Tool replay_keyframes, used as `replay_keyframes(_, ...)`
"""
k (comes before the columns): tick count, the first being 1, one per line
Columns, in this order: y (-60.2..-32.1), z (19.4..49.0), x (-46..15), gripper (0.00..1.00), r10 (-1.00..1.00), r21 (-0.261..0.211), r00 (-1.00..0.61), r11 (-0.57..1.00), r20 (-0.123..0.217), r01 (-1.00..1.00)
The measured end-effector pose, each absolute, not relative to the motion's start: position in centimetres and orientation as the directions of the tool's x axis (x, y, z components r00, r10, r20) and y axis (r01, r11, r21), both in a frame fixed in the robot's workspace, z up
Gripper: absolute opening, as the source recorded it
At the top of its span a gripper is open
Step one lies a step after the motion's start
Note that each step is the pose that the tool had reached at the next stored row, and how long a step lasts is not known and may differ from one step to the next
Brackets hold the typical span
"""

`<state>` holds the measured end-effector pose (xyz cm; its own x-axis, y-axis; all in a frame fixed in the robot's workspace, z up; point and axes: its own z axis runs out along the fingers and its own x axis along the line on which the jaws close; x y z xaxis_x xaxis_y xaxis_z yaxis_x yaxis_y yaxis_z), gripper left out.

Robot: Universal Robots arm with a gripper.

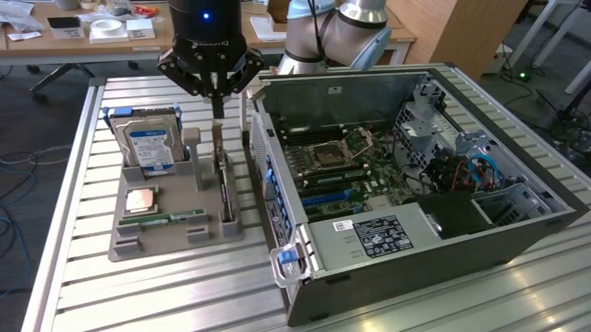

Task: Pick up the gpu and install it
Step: 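Reach for the gpu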

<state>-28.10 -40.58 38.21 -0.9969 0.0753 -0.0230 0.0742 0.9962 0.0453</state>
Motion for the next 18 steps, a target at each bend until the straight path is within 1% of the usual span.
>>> replay_keyframes(18,-41.5,38.21,-28.15,0.11,0.075,0.045,-0.997,0.996,-0.023,0.074)
